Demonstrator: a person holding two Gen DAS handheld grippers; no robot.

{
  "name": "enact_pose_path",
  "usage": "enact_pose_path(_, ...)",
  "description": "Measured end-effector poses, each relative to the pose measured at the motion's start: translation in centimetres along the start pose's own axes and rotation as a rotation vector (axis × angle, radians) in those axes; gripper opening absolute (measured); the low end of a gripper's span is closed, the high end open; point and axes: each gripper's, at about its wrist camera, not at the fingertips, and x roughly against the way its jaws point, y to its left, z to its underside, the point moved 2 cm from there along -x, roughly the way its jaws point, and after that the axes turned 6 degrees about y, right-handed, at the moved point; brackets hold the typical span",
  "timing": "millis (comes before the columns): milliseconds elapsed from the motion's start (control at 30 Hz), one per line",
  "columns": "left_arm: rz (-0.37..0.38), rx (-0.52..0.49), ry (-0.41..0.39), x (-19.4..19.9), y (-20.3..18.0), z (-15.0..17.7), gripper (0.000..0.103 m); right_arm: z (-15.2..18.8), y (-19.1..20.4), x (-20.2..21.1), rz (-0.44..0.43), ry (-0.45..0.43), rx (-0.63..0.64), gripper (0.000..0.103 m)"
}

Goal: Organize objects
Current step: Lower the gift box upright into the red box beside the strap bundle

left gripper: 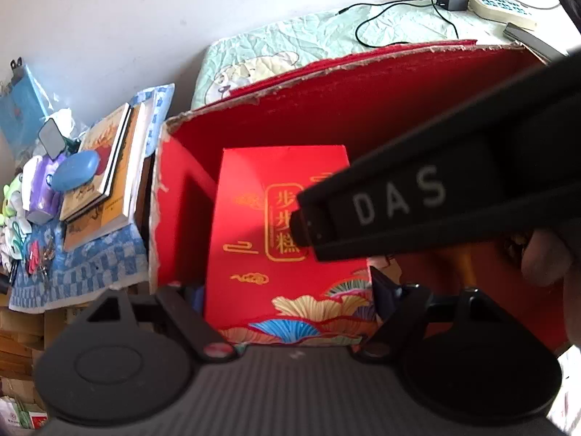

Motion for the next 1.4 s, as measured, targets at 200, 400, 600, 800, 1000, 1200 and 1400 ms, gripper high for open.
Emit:
enact_pose_path(200, 0.006, 0.031, -0.011, 0.8, 1.0, -0.3, 0.082, -1.0, -0.6, -0.3, -0.061, 0.007, -0.009, 0.044)
enact_pose_path(400, 0.006, 0.011, 0.008, 0.4, 0.5, -0.3, 0.083, -1.5, -1.9, -1.3, -0.048, 0.061, -0.102, 0.044)
enact_pose_path(600, 0.000, -0.009, 0.015, -0.1, -0.2, -0.4, 0.084, -1.5, -2.7, -1.4, 0.015, 0.067, -0.163, 0.042)
enact_pose_path(800, -0.011, -0.005, 0.016, -0.2, -0.4, -0.5, 0.087, -1.1, -2.4, -1.0, -0.033, 0.046, -0.096, 0.044)
enact_pose_path(1000, 0.025, -0.009, 0.019, -0.3, -0.5, -0.7, 0.086, -1.1, -3.0, -0.6, 0.002, -0.002, -0.132, 0.040)
enact_pose_path(1200, 0.005, -0.009, 0.031, -0.9, -1.0, -1.3, 0.086, -0.9, -3.2, -0.6, 0.057, -0.001, -0.147, 0.032)
enact_pose_path(1400, 0.012, 0.007, 0.031, -0.8, -0.5, -1.6, 0.080, -1.1, -2.5, -1.5, 0.054, 0.050, -0.093, 0.017)
